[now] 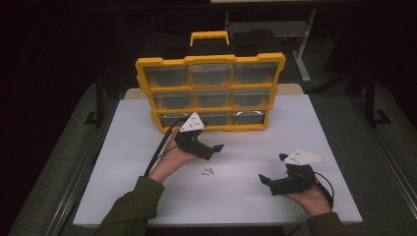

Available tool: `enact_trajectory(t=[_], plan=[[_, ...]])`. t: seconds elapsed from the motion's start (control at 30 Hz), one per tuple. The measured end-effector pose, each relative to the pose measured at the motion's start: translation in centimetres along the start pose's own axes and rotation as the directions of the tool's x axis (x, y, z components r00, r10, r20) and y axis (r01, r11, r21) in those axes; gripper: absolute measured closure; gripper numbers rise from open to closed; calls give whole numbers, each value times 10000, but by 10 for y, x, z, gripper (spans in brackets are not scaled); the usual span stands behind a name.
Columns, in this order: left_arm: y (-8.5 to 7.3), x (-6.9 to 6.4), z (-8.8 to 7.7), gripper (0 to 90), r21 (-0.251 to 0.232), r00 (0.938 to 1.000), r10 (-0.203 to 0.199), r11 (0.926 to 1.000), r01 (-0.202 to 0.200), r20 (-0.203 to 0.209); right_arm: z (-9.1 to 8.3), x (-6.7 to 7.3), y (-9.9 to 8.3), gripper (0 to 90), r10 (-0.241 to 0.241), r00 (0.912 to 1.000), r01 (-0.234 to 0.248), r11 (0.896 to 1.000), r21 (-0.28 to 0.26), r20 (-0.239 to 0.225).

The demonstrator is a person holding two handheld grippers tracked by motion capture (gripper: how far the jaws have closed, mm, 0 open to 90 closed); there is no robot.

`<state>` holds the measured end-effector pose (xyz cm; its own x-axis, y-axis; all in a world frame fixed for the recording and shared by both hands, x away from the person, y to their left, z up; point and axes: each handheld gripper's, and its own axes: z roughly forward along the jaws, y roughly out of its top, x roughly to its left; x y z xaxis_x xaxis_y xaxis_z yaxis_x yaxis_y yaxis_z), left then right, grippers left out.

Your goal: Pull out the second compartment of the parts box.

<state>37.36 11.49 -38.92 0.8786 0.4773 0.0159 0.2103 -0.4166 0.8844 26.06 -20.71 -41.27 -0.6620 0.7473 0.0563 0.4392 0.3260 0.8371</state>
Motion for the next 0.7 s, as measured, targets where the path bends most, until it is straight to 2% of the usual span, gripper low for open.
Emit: enact_trajectory(t=[0.33, 0.6, 0.7], plan=[[-1, 4, 12, 0, -127, 10000, -5, 9999, 5, 59, 0, 0, 0, 0, 27, 10000, -27, 10000, -17, -54], [-3, 0, 16, 0, 0, 9988, 485, 9988, -485, -53, 2, 0, -1, 0, -36, 9999, 36, 10000, 20, -95], [-2, -2, 16, 0, 119, 9965, 812, 9966, -810, -174, 2, 0, -2, 0, -5, 9999, 6, 10000, 40, -123]])
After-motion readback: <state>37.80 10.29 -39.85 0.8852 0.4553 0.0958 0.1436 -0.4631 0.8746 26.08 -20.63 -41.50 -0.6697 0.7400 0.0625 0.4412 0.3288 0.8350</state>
